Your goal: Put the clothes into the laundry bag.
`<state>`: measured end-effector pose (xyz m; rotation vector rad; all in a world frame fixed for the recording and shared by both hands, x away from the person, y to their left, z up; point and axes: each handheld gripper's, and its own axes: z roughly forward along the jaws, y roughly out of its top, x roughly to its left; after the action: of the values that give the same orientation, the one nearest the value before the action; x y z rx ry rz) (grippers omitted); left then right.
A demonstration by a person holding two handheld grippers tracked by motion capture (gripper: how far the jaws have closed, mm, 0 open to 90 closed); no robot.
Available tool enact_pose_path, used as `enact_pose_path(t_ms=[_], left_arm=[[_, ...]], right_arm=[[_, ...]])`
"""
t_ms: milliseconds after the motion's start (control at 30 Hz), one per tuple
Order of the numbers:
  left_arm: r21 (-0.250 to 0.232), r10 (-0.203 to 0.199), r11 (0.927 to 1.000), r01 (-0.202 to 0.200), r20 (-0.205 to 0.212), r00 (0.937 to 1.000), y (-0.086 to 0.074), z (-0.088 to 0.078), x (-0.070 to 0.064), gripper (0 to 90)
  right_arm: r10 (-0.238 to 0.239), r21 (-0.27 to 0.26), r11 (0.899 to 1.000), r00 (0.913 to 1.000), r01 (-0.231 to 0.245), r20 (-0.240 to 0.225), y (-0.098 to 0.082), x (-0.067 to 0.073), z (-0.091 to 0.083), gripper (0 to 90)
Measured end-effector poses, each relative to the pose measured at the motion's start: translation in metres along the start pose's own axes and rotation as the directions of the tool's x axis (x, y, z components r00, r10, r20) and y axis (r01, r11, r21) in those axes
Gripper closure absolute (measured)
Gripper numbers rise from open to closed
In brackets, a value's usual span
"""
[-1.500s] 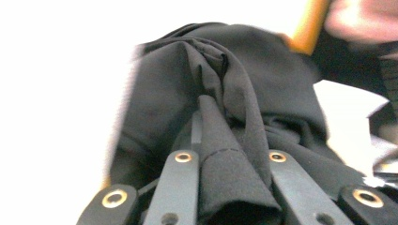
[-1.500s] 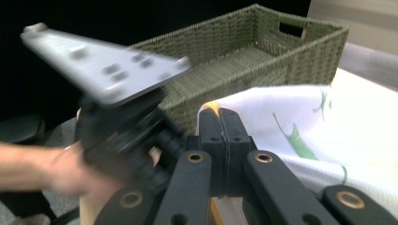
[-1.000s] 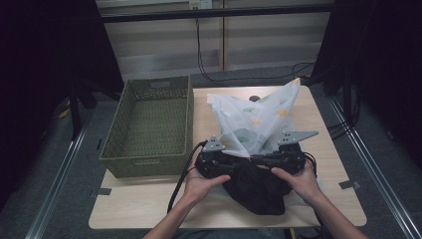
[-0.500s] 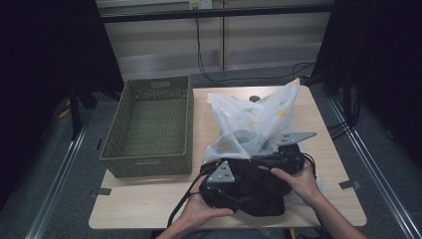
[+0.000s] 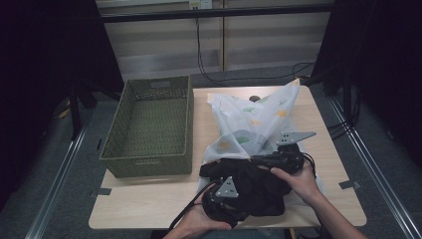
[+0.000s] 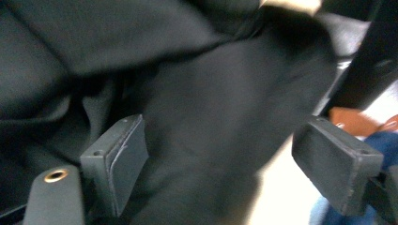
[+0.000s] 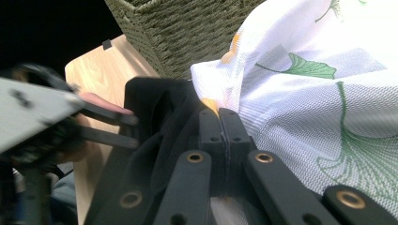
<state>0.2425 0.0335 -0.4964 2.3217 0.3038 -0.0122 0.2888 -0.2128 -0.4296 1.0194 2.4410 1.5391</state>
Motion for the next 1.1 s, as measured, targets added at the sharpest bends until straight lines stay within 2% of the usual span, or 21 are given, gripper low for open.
enact_pose_path(t_ms=[100, 133, 167, 200, 267, 333, 400, 467, 500, 700, 767, 800, 900, 933, 1033, 1067, 1100], left_arm=[[0.000, -0.013, 0.9999, 0.013, -0.035, 0.9993, 0.000, 0.002, 0.005, 19.9], [-0.005, -0.022, 0.9998, 0.022, -0.057, 0.9981, 0.000, 0.003, 0.005, 25.9], [-0.021, -0.012, 0.9997, 0.011, -0.078, 0.9969, 0.000, 0.003, 0.005, 37.3], [-0.019, -0.007, 0.9998, 0.006, -0.072, 0.9974, 0.000, 0.002, 0.006, 49.4], [-0.055, -0.051, 0.9974, 0.048, -0.059, 0.9969, 0.001, 0.004, 0.013, 71.0], [-0.087, -0.067, 0.9943, 0.061, -0.066, 0.9956, 0.003, 0.003, 0.013, 84.1], [-0.096, -0.068, 0.9935, 0.061, -0.067, 0.9955, 0.008, -0.001, 0.015, 86.7], [-0.129, -0.085, 0.9887, 0.076, -0.063, 0.9945, 0.015, -0.007, 0.019, 87.1], [-0.158, -0.100, 0.9833, 0.090, -0.054, 0.9936, 0.018, -0.010, 0.022, 87.3], [-0.223, -0.122, 0.9695, 0.101, -0.082, 0.9891, 0.037, -0.017, 0.033, 87.4], [-0.267, -0.149, 0.9559, 0.123, -0.079, 0.9857, 0.044, -0.018, 0.041, 87.5], [-0.279, -0.155, 0.9523, 0.123, -0.092, 0.9836, 0.049, -0.019, 0.044, 87.5], [-0.333, -0.196, 0.9303, 0.153, -0.099, 0.9756, 0.058, -0.018, 0.055, 87.6], [-0.339, -0.193, 0.9295, 0.146, -0.109, 0.9752, 0.062, -0.018, 0.058, 87.6], [-0.374, -0.204, 0.9157, 0.147, -0.118, 0.9719, 0.072, -0.024, 0.064, 87.6], [-0.380, -0.205, 0.9139, 0.143, -0.128, 0.9702, 0.076, -0.028, 0.066, 87.5], [-0.395, -0.207, 0.9077, 0.141, -0.129, 0.9698, 0.081, -0.031, 0.068, 87.5]], right_arm=[[-0.005, 0.003, 1.000, 1.0000, 0.005, 0.001, 0.000, 0.000, 0.000, 90.0], [-0.007, 0.006, 1.000, 1.0000, 0.007, 0.000, 0.000, 0.001, 0.000, 90.0], [-0.006, 0.006, 1.000, 1.0000, 0.006, 0.000, 0.000, 0.000, 0.001, 90.0], [-0.006, 0.007, 1.000, 1.0000, 0.006, 0.000, 0.000, 0.000, 0.001, 90.0], [-0.005, 0.006, 1.000, 1.0000, 0.005, 0.001, 0.001, 0.001, 0.001, 90.0], [-0.010, 0.005, 1.000, 0.9999, 0.010, 0.002, 0.002, 0.002, 0.001, 90.0], [-0.014, 0.005, 1.000, 0.9999, 0.014, 0.002, 0.003, 0.004, 0.000, 90.0], [-0.017, 0.003, 1.000, 0.9999, 0.017, -0.001, 0.005, 0.005, 0.000, 90.0], [-0.012, -0.001, 1.000, 0.9999, 0.012, -0.004, 0.005, 0.005, 0.000, 90.0], [-0.027, -0.038, 0.999, 0.9995, 0.026, -0.018, 0.017, 0.012, -0.006, 90.0], [-0.037, -0.049, 0.998, 0.9991, 0.036, -0.023, 0.024, 0.015, -0.010, 90.0], [-0.042, -0.054, 0.998, 0.9988, 0.041, -0.023, 0.027, 0.016, -0.011, 90.0], [-0.047, -0.066, 0.997, 0.9986, 0.046, -0.022, 0.037, 0.016, -0.014, 90.0], [-0.049, -0.072, 0.996, 0.9986, 0.047, -0.020, 0.041, 0.016, -0.015, 90.0], [-0.056, -0.086, 0.995, 0.9983, 0.054, -0.018, 0.053, 0.015, -0.017, 90.0], [-0.065, -0.097, 0.993, 0.9977, 0.063, -0.018, 0.061, 0.017, -0.019, 90.0], [-0.065, -0.097, 0.993, 0.9977, 0.063, -0.018, 0.061, 0.017, -0.019, 90.0]])
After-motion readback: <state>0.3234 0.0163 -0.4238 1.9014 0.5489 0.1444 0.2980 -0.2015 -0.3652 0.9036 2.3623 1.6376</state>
